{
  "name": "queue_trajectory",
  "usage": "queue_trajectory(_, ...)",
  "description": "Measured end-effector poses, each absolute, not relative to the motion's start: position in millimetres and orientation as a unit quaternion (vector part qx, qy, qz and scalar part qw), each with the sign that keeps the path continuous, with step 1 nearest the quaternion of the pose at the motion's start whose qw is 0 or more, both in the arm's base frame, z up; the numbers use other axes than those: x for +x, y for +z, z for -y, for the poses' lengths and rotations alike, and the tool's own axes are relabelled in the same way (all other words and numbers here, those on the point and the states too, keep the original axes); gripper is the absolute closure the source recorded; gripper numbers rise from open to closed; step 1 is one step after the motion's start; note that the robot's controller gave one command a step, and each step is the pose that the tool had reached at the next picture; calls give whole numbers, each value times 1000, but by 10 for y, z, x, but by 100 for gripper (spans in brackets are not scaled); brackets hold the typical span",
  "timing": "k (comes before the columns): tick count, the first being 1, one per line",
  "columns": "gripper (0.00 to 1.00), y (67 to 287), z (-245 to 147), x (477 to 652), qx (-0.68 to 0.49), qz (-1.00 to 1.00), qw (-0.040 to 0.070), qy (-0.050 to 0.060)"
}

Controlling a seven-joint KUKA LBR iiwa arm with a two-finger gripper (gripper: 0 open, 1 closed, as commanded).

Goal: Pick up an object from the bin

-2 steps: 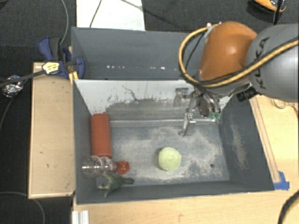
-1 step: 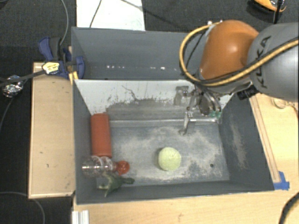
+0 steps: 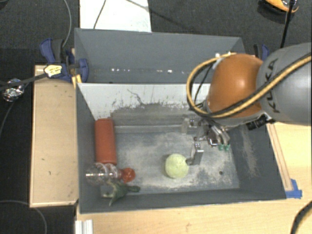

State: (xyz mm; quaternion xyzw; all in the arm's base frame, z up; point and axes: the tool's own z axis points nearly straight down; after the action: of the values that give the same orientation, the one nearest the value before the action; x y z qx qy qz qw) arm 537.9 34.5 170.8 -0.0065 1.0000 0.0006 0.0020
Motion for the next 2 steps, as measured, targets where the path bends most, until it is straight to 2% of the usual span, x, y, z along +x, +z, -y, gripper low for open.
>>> queue_trajectory(1,0,1370,-416,5147,-24,-1000,0,0)
queue_trajectory(2,0,878,-388,5065,-55,-998,5,1)
